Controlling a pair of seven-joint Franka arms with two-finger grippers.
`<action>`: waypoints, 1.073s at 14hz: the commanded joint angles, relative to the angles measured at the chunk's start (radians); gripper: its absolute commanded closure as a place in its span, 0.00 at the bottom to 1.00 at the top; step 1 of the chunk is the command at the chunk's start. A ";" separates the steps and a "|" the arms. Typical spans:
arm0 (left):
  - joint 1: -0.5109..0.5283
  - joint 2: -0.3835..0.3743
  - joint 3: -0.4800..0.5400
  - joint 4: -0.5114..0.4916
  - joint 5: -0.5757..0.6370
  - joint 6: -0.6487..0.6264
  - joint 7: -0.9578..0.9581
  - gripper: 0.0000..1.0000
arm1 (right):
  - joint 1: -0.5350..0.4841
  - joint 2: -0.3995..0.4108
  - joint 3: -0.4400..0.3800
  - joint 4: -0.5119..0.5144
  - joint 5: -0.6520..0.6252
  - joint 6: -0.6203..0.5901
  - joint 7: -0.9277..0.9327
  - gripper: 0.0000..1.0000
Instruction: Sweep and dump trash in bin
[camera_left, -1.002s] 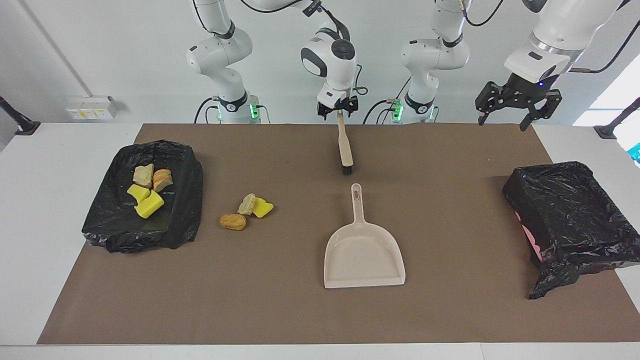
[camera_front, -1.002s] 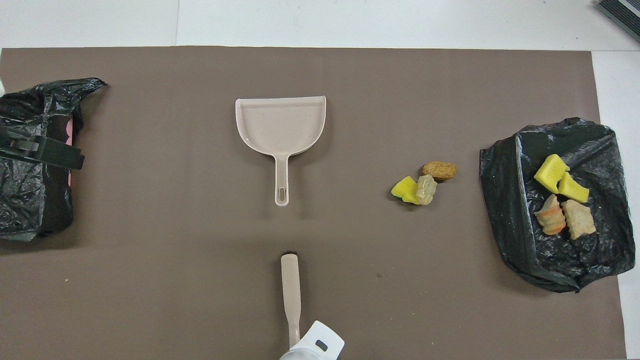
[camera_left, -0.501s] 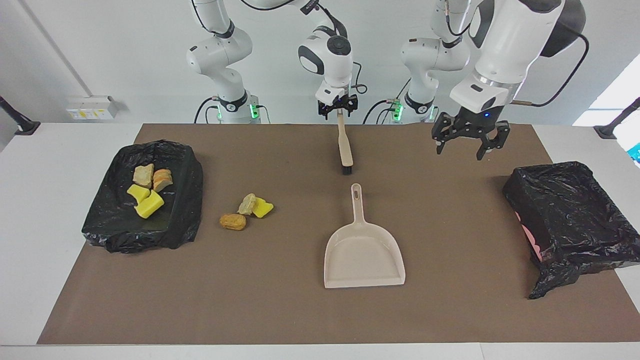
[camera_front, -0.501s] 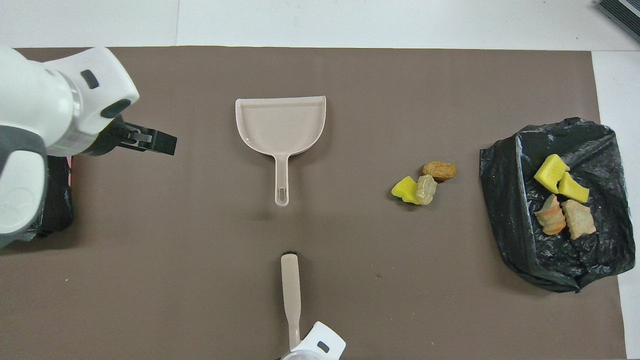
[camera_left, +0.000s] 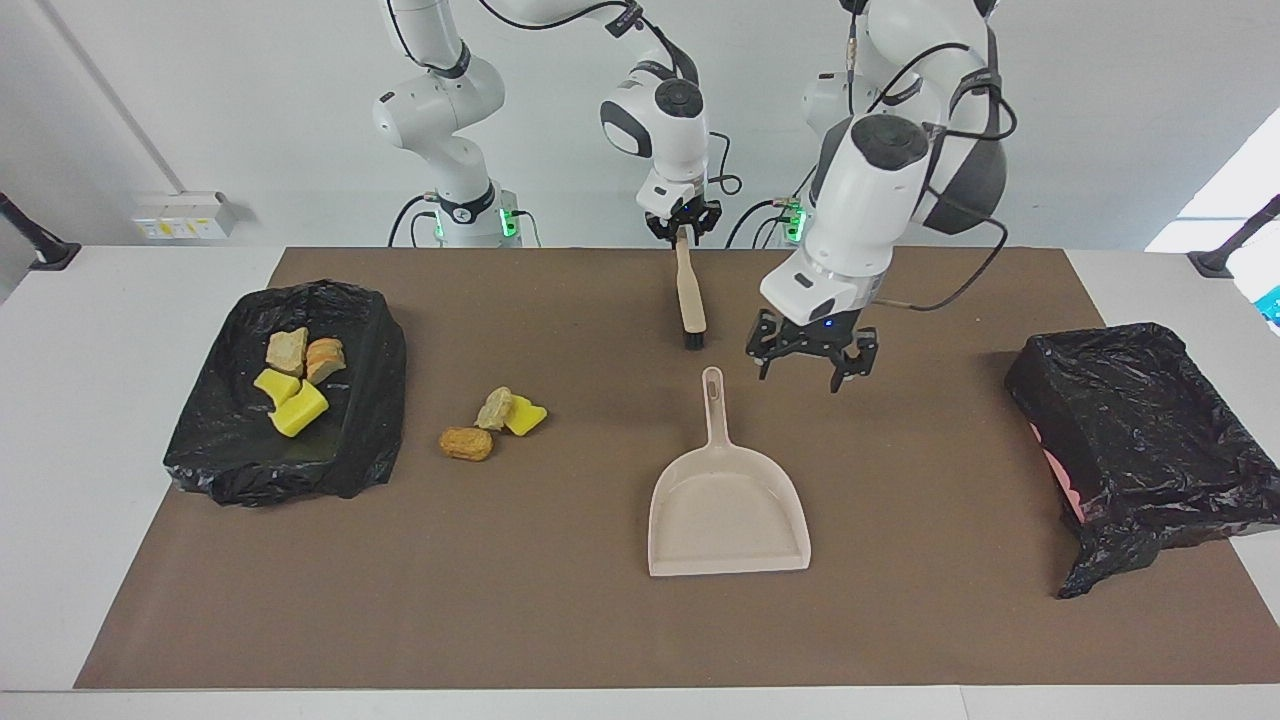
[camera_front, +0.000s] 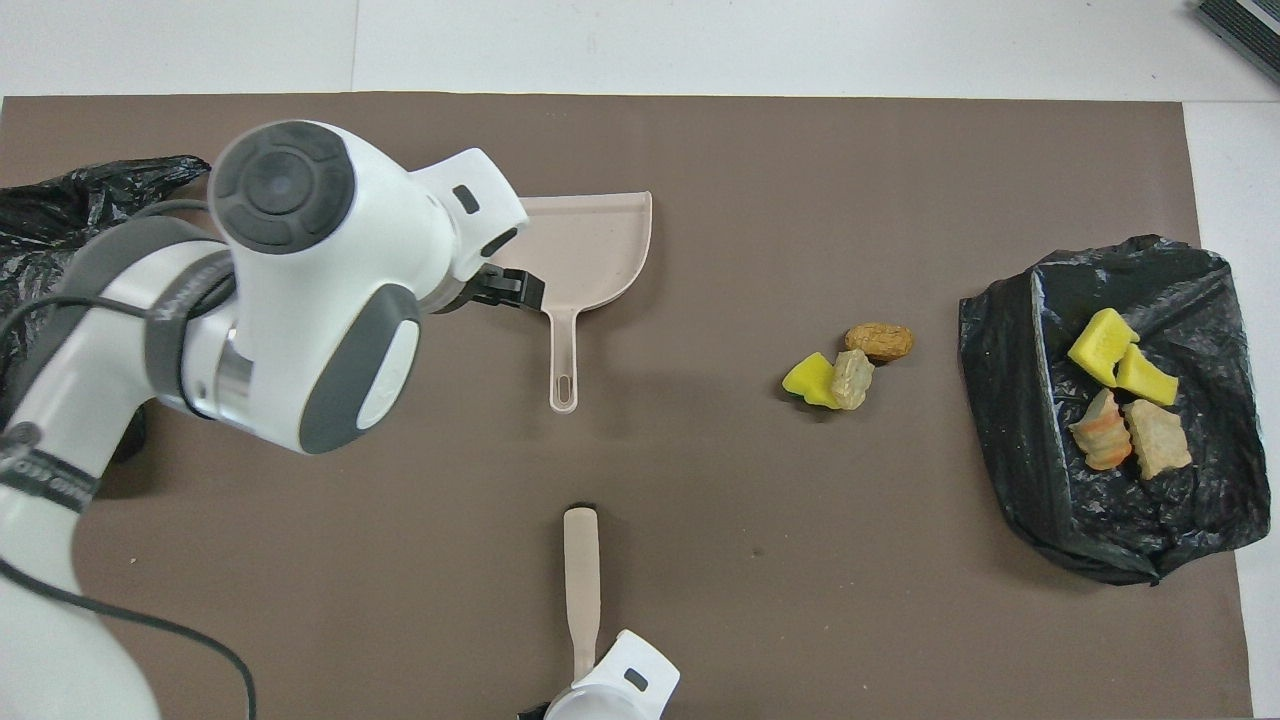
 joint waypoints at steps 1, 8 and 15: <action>-0.066 0.082 0.018 -0.016 -0.001 0.079 -0.046 0.00 | -0.007 0.019 -0.008 0.029 -0.006 -0.017 -0.011 1.00; -0.113 0.060 0.018 -0.191 -0.001 0.202 -0.118 0.00 | -0.108 -0.100 -0.017 0.050 -0.076 -0.191 0.031 1.00; -0.116 0.054 0.018 -0.186 0.000 0.133 -0.104 1.00 | -0.345 -0.272 -0.017 0.038 -0.148 -0.461 -0.150 1.00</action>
